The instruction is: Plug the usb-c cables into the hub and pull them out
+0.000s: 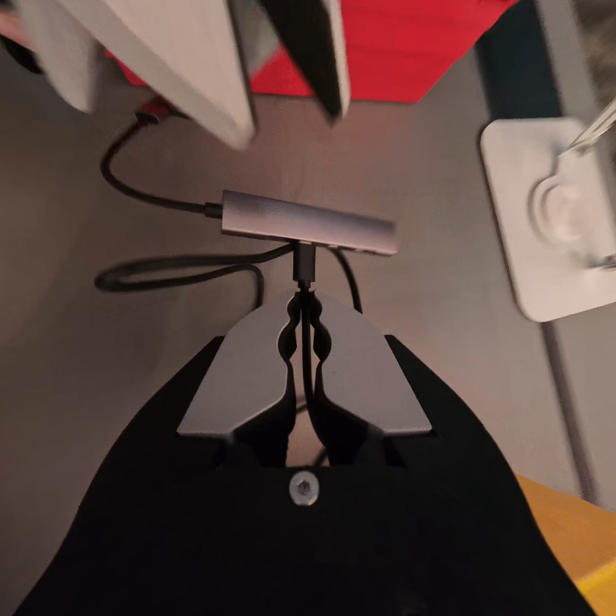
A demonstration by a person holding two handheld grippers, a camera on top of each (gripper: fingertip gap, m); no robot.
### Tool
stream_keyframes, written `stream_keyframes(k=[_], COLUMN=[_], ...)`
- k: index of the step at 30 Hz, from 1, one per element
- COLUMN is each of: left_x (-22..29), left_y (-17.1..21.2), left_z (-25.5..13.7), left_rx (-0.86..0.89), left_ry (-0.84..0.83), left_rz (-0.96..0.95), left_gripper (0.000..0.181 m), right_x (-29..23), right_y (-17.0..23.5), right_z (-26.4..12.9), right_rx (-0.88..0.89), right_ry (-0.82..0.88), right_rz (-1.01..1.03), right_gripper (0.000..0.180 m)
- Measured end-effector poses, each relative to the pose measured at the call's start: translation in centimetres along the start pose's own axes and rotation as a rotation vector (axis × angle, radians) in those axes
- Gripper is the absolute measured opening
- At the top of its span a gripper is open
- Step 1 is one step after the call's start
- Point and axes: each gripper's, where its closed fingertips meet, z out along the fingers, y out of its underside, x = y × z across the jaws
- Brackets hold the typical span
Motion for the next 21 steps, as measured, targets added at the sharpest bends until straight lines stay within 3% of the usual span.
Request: stream_keyframes(k=[7, 17, 21], left_x=[1.3, 1.2, 0.9], left_y=[-5.1, -5.9, -5.3], left_z=[-4.8, -7.2, -10.4], left_rx=[0.269, 0.274, 0.154], left_ry=[-0.097, -0.101, -0.178], left_rz=[0.165, 0.170, 0.237], left_gripper=[0.036, 0.034, 0.034], right_x=[-0.8, -0.2, 0.6], right_y=[2.8, 4.5, 2.5], right_z=[5.0, 5.3, 3.0], right_rx=[-0.096, -0.139, -0.092], right_ry=[-0.073, -0.111, -0.054], right_rz=[0.187, 0.303, 0.267], right_gripper=[0.006, 0.011, 0.019])
